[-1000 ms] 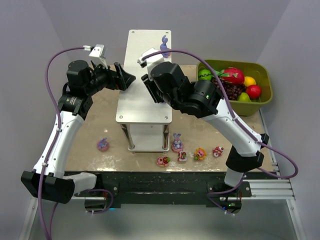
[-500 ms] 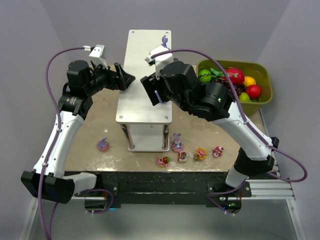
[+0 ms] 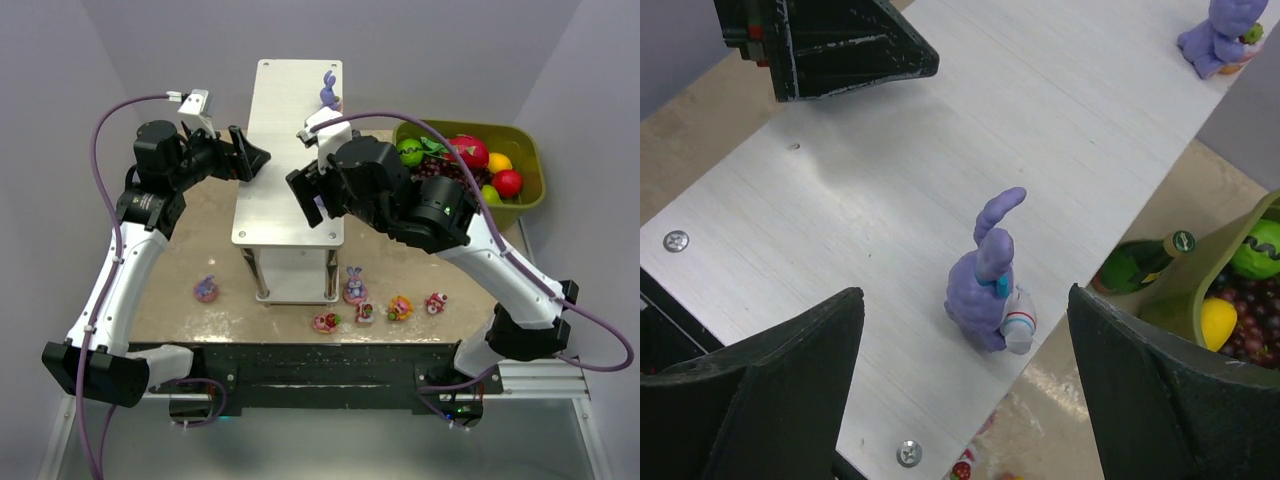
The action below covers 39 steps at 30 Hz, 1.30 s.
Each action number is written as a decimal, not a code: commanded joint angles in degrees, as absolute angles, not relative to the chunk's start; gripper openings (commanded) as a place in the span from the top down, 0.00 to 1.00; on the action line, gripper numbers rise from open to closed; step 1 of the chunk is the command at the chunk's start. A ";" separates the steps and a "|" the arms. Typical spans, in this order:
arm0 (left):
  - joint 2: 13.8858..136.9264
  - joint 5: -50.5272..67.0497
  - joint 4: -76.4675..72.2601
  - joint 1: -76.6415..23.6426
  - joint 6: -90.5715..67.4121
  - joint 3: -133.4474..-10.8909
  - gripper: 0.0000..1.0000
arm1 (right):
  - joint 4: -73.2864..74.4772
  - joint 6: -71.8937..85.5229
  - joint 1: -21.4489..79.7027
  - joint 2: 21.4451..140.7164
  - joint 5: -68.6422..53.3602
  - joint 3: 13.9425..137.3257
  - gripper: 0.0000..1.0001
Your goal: Place and organize the plastic toys onto the shelf
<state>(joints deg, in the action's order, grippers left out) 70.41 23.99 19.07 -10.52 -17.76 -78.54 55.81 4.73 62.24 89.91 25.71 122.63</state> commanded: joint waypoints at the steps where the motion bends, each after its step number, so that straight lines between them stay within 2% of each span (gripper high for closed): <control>1: 70.22 24.52 18.72 -10.20 -16.70 -79.98 0.00 | 53.00 5.80 62.49 90.35 25.83 121.29 0.14; 12: 70.14 24.35 18.98 -10.20 -16.35 -80.16 0.01 | 51.59 5.01 61.79 92.37 31.29 117.60 0.20; 16: 70.14 24.17 19.07 -10.20 -16.08 -80.16 0.00 | 50.98 5.45 61.17 92.37 31.64 116.72 0.29; 20: 70.14 24.08 19.07 -10.20 -16.08 -80.33 0.00 | 50.27 6.85 60.91 92.29 32.34 116.46 0.48; 24: 70.14 24.00 19.07 -10.20 -16.08 -80.24 0.00 | 49.66 7.47 60.82 92.29 33.22 115.75 0.60; 32: 70.14 24.26 19.25 -10.20 -16.17 -79.89 0.01 | 42.38 6.07 58.37 92.64 40.60 111.19 0.70; 39: 69.61 24.34 19.25 -10.20 -16.35 -79.63 0.00 | 36.13 1.16 50.98 95.09 34.55 112.67 0.75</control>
